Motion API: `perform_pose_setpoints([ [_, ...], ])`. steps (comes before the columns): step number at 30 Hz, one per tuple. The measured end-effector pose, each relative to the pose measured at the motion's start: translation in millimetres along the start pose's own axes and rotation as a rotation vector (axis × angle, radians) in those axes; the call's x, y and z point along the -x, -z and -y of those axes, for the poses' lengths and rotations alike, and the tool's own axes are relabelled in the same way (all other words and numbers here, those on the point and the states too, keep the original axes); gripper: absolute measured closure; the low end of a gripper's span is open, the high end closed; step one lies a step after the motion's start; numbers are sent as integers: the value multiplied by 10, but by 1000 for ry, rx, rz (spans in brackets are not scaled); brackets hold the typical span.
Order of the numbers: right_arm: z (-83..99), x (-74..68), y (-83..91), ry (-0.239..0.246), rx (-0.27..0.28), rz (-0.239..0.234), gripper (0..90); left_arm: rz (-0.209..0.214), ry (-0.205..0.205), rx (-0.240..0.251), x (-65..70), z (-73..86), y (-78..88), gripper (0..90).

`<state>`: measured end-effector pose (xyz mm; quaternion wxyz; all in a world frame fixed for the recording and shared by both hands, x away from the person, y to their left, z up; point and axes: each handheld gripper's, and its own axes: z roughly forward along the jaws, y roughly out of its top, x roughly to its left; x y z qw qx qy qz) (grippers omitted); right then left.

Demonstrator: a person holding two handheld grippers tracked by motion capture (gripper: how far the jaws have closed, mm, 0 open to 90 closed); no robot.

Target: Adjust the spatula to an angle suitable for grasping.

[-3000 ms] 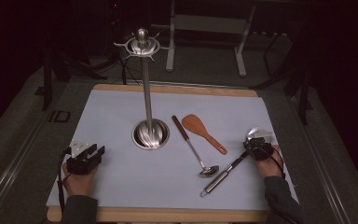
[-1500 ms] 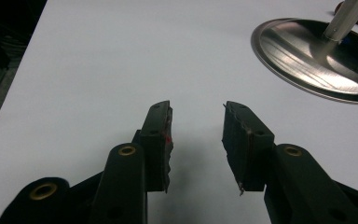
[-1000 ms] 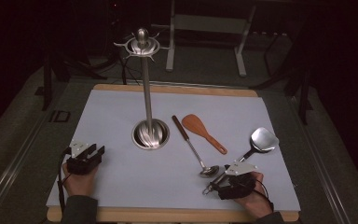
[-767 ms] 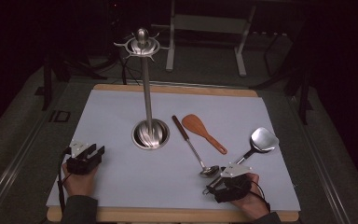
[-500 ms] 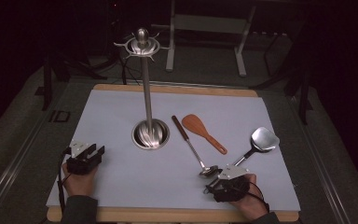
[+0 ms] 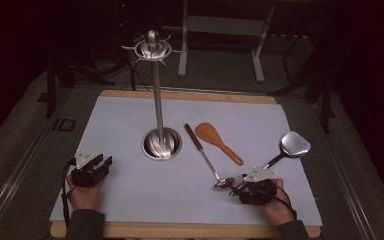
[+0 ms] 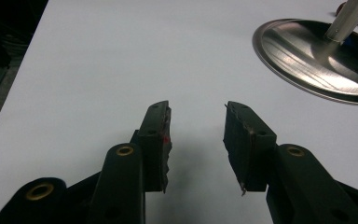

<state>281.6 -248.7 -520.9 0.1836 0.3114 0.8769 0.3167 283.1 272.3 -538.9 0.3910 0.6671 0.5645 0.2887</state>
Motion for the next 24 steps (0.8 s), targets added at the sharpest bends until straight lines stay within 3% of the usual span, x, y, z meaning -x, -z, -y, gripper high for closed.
perform_pose_setpoints([
  [1,-1,80,-23,-15,6,-1,403,-1,-1,-1,1,0,0,611],
  [11,-70,256,-134,-45,15,-5,438,0,1,0,0,0,-1,609],
  [15,-86,299,-135,-26,4,-36,434,1,3,0,-1,0,-1,608],
  [18,-62,376,-70,-27,18,-81,388,1,3,0,-1,0,-1,608],
  [22,-6,502,36,-6,26,-79,274,-1,0,-1,1,0,-1,608],
  [24,20,569,67,13,5,-45,230,-2,-1,-2,3,-1,-1,608],
])
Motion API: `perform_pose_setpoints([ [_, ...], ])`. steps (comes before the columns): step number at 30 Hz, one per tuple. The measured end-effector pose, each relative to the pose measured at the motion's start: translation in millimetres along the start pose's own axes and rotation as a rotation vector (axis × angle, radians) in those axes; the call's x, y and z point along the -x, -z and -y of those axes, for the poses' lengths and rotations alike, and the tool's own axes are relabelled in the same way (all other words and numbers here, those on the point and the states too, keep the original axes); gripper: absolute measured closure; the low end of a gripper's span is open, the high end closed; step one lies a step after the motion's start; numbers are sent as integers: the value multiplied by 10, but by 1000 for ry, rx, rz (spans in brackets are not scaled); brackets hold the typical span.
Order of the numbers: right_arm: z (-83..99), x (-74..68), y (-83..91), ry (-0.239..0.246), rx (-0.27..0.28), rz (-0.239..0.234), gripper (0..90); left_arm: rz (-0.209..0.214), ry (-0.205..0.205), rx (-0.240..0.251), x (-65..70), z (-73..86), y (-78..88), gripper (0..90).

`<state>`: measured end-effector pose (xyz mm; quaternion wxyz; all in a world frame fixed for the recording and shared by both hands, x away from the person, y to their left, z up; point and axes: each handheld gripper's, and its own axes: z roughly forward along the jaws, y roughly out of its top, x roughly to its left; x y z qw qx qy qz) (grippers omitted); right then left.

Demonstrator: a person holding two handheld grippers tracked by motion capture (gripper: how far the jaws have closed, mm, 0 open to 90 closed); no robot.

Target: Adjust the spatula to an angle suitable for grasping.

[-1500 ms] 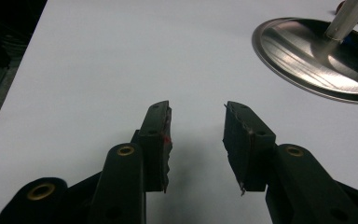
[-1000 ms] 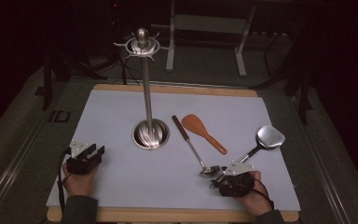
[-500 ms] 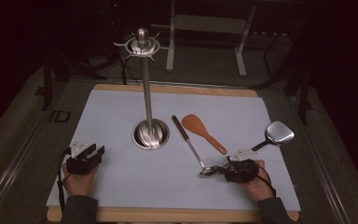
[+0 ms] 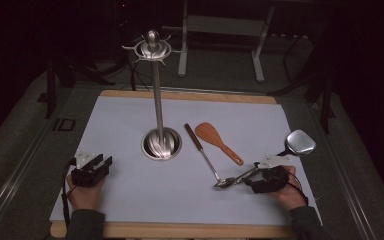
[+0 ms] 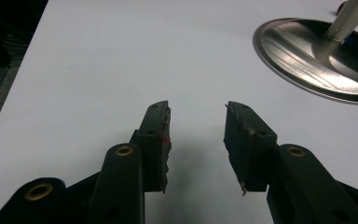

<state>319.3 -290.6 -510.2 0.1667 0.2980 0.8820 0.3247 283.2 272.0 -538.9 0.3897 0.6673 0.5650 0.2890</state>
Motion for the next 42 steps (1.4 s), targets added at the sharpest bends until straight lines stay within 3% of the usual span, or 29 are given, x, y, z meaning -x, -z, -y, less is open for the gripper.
perform_pose_setpoints([
  [6,93,173,-34,34,-89,46,199,0,0,0,-1,0,-1,607],
  [8,96,228,-53,30,-94,55,194,-1,1,0,2,0,-2,607],
  [14,-60,336,-172,7,-98,35,224,-1,0,-1,2,0,-3,605],
  [21,-290,445,-345,-26,-115,14,353,1,5,0,-5,0,-4,603],
  [25,-380,479,-408,-32,-138,17,376,1,5,-1,-5,-1,-4,602],
  [27,-400,495,-422,-12,-144,12,356,1,7,1,-6,0,-4,602],
  [30,-383,539,-447,41,-218,17,262,2,8,0,-6,0,-5,602],
  [33,-368,607,-440,29,-234,11,251,1,2,-5,-4,-2,-8,602],
  [37,-390,624,-461,33,-249,-10,258,-2,-1,-8,0,-2,-7,602],
  [42,-501,571,-505,57,-283,-20,378,-2,0,-8,1,-3,-7,602],
])
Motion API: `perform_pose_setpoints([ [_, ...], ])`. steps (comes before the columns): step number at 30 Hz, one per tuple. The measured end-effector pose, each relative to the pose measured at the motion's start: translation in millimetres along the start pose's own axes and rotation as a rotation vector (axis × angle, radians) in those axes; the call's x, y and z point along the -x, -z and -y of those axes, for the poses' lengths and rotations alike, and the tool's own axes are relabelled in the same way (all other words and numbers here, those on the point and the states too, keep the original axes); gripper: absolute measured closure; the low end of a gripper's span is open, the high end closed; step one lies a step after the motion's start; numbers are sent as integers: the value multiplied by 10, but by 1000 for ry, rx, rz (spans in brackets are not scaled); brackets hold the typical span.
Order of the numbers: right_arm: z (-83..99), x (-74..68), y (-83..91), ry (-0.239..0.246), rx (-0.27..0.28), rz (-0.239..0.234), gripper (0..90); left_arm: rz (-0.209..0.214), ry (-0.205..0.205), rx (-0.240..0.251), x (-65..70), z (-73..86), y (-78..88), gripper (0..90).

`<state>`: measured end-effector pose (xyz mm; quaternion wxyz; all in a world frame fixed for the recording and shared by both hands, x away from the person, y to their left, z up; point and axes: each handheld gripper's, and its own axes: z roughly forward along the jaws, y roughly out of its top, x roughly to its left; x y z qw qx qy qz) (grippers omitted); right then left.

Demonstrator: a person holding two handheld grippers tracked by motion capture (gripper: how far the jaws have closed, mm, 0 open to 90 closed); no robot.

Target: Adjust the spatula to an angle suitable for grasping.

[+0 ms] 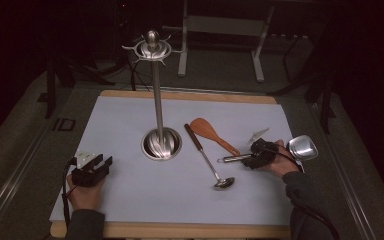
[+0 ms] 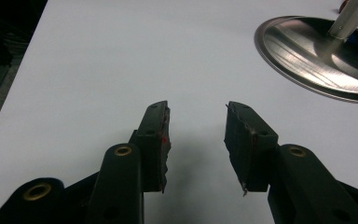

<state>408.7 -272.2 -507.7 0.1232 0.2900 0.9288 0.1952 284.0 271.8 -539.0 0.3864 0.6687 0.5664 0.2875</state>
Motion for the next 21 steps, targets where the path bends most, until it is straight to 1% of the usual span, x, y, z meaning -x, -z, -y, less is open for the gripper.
perform_pose_setpoints([
  [2,-64,-37,-17,10,-7,-3,426,1,0,0,-1,0,1,602],
  [6,-167,-90,-42,33,-27,-6,490,1,0,0,-3,0,0,602],
  [8,-203,-115,-49,30,-35,-9,507,1,0,0,-3,0,0,602],
  [11,-252,-163,-67,20,-32,-14,530,1,1,1,-2,0,1,602],
  [15,-321,-224,-78,-24,-59,-27,537,0,0,1,-1,0,1,602],
  [19,-386,-275,-87,-60,-86,-58,549,0,1,0,-3,-1,-2,602],
  [21,-412,-298,-96,-61,-88,-76,556,0,1,-1,-1,-1,-2,602],
])
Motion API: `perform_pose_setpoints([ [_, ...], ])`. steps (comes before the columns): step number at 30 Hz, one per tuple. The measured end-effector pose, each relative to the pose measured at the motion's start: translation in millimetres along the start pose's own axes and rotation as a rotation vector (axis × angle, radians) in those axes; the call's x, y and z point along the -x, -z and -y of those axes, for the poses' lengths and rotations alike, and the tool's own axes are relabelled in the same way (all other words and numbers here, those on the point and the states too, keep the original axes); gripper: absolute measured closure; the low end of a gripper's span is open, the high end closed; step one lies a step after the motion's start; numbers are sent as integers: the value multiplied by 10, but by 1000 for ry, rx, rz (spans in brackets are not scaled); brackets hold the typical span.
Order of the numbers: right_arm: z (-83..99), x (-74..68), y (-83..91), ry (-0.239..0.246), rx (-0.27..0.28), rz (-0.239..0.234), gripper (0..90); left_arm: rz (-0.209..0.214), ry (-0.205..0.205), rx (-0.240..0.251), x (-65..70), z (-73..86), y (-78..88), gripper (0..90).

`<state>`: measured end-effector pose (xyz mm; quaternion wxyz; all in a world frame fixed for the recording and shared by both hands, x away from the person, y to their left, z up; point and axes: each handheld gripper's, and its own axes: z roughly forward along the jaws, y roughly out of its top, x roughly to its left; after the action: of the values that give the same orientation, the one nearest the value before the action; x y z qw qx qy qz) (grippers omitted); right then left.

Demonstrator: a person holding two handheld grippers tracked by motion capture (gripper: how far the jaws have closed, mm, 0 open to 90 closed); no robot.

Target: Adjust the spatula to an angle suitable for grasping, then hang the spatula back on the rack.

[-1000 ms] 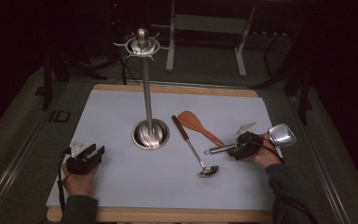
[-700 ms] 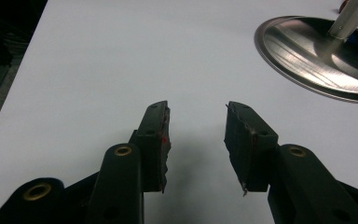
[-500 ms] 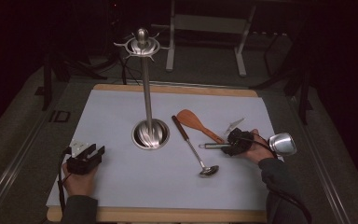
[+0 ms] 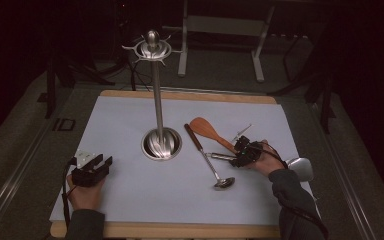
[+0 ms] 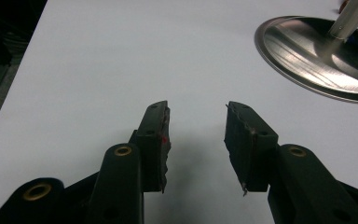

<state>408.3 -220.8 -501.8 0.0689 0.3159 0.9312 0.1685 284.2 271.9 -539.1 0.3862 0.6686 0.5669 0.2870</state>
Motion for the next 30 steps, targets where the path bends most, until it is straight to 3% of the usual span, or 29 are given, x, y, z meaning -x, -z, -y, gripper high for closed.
perform_pose_setpoints([
  [7,27,21,-11,26,29,-25,566,3,3,3,-4,1,-1,601],
  [14,44,74,-13,59,24,-40,549,3,3,3,-6,1,0,600],
  [17,28,74,-9,34,6,-42,587,2,2,3,-3,1,0,599],
  [20,-50,11,-11,20,-52,-3,617,2,4,6,-5,3,3,599],
  [22,-99,-19,-11,-17,-89,-3,638,2,5,5,-5,2,2,599],
  [27,-95,-12,-16,-36,-65,-27,650,3,3,4,-5,2,1,599],
  [30,-59,10,-13,-3,-32,-43,654,2,3,2,-4,1,-2,599],
])
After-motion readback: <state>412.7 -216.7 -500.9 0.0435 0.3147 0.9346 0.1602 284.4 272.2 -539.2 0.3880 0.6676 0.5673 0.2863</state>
